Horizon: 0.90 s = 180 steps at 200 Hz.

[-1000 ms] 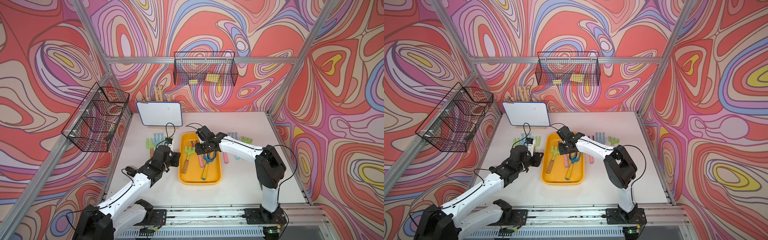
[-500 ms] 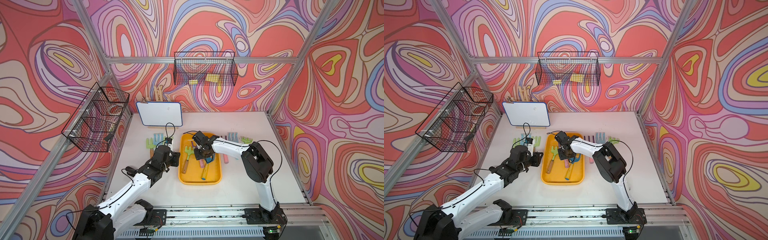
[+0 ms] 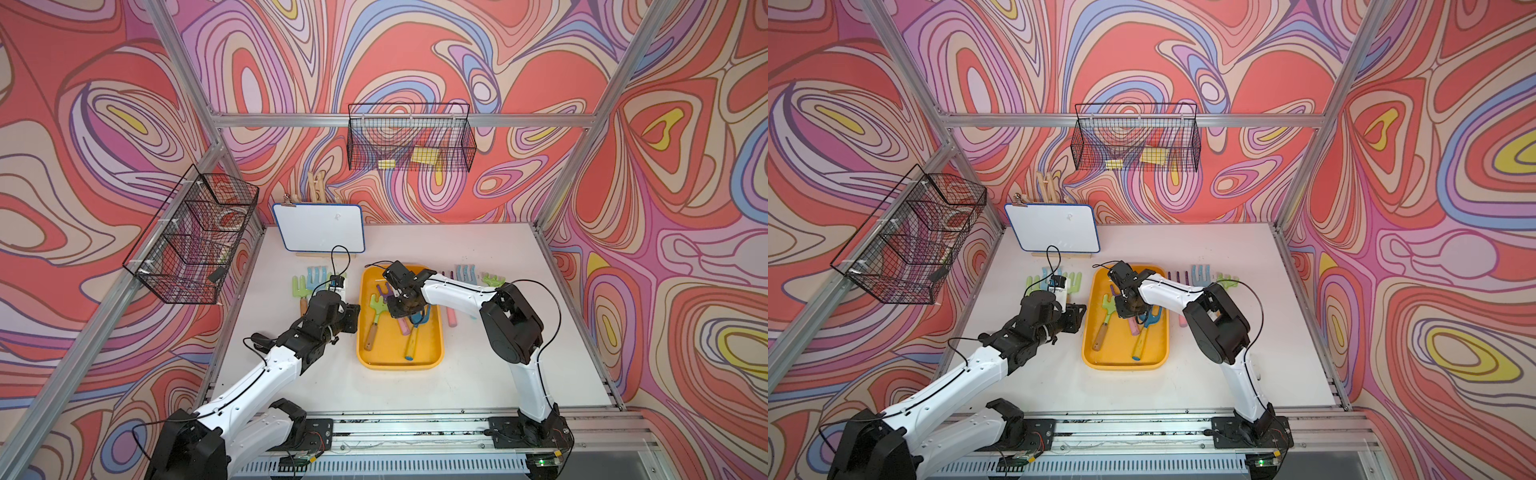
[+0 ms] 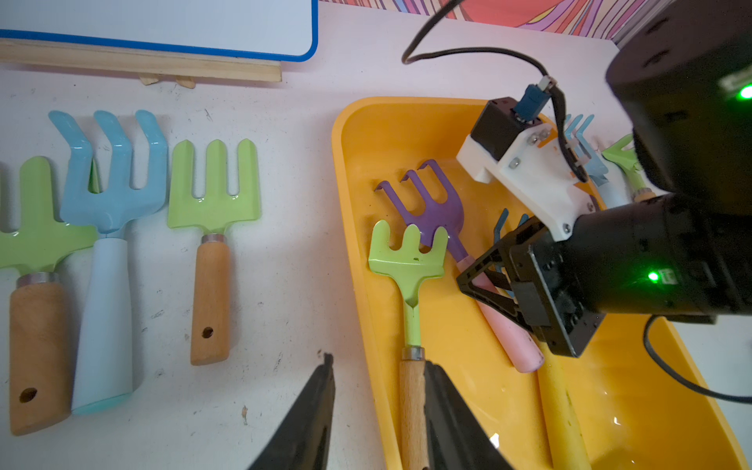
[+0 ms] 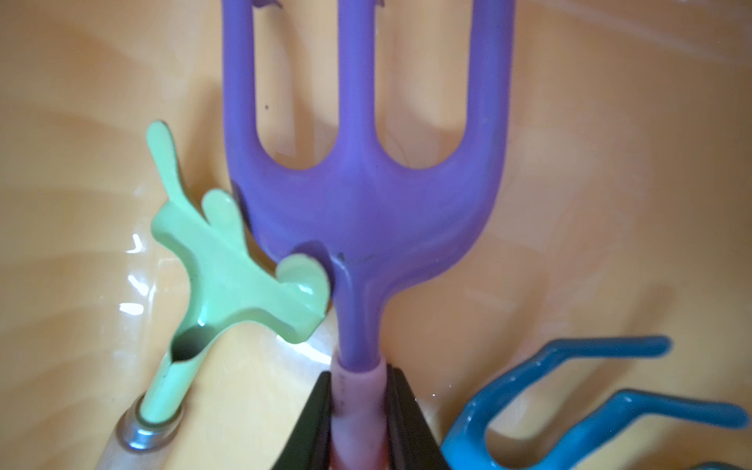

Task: Take the hand rake out of the storage box
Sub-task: Pick up the rake from the storage box.

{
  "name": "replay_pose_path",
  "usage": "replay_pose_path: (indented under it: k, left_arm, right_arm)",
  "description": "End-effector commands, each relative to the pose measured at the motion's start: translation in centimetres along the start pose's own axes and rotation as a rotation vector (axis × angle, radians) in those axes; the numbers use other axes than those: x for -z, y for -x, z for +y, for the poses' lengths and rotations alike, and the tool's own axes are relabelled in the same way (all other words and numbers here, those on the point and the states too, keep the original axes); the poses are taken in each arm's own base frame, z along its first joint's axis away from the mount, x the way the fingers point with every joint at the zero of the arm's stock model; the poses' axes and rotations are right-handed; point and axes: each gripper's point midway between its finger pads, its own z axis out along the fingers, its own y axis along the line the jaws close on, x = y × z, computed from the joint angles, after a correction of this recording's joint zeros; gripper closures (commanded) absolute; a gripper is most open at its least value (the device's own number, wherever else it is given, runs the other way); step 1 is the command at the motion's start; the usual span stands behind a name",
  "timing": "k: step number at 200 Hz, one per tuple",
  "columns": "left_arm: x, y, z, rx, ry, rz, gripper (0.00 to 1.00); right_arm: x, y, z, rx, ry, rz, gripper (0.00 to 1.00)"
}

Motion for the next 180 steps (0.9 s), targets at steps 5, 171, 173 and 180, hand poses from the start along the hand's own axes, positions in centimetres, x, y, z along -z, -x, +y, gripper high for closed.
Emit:
replay_pose_path:
  k: [5,171,173,180]
  left_arm:
    - [0.3,0.3,-0.1,-0.013,0.002,0.0,0.59]
    - [0.5,0.4,-1.0,0.001,-0.045,0.003,0.59]
    - [0.5,0.4,-1.0,0.001,-0.048,0.005,0.59]
    - [0.4,0.3,-1.0,0.002,-0.049,0.009,0.59]
  right_arm:
    - [3.8,1.1,0.0,-0.005,-0.01,-0.077,0.81]
    - [18.5,-2.5,-7.7,-0.13,-0.222,-0.318,0.81]
    - [18.6,-2.7,-7.9,-0.135,-0.225,-0.319,0.81]
    - [18.8,-3.5,-8.5,-0.152,-0.232,-0.321,0.81]
